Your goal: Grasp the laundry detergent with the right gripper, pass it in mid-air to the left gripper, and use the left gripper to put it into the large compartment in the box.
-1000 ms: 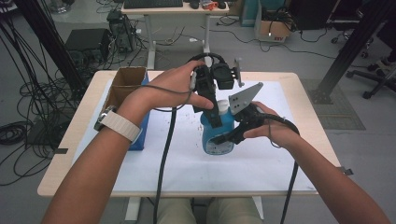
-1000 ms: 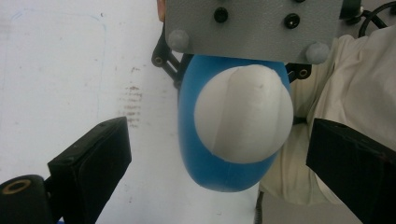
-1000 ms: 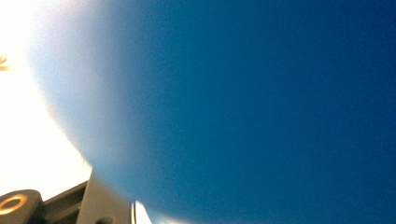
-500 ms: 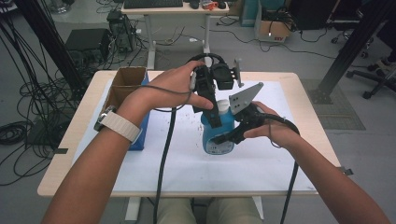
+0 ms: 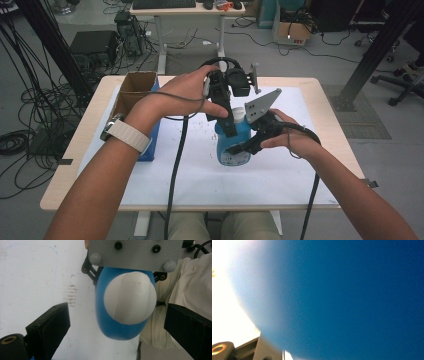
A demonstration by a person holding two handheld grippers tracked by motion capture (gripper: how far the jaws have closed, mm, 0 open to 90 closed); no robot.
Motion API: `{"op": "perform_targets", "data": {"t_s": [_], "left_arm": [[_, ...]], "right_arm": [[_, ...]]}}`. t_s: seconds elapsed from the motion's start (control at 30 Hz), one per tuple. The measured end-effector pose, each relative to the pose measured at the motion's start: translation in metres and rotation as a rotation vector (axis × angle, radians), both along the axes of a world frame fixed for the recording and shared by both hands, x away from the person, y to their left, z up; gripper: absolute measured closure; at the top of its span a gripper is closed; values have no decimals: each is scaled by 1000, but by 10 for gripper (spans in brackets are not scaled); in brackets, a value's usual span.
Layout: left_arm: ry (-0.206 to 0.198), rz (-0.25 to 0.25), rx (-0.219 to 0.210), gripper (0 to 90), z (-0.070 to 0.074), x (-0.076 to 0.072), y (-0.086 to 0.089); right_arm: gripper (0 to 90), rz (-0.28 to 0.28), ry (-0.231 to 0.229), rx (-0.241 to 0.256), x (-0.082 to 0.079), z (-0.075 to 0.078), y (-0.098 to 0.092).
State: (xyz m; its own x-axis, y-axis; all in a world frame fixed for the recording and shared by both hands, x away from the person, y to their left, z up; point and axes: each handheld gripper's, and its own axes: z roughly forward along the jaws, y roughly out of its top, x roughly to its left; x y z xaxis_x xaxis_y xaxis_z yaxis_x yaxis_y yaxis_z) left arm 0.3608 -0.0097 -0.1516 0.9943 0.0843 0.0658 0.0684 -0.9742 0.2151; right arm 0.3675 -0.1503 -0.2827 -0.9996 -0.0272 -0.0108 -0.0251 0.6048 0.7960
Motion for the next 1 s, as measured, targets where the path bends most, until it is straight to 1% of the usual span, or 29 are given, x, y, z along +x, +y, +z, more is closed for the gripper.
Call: {"op": "perform_targets", "data": {"t_s": [0.23, 0.27, 0.33, 0.57, 0.6, 0.67, 1.0], "left_arm": [[1, 0, 5, 70, 0, 0, 0], [2, 1, 6, 70, 0, 0, 0], [2, 1, 7, 70, 0, 0, 0], [0, 2, 3, 70, 0, 0, 1], [0, 2, 4, 70, 0, 0, 1], [0, 1, 4, 70, 0, -1, 0], [2, 4, 5, 70, 0, 0, 2]], "right_arm": [[435, -4, 3, 0, 0, 0, -1], [435, -17, 9, -7, -1, 1, -1], [435, -20, 9, -9, -1, 1, -2], [435, -16, 8, -8, -1, 1, -1], [435, -19, 14, -11, -1, 1, -1], [435, -10, 12, -9, 0, 1, -1], [435, -13, 14, -10, 0, 1, -1]]}}
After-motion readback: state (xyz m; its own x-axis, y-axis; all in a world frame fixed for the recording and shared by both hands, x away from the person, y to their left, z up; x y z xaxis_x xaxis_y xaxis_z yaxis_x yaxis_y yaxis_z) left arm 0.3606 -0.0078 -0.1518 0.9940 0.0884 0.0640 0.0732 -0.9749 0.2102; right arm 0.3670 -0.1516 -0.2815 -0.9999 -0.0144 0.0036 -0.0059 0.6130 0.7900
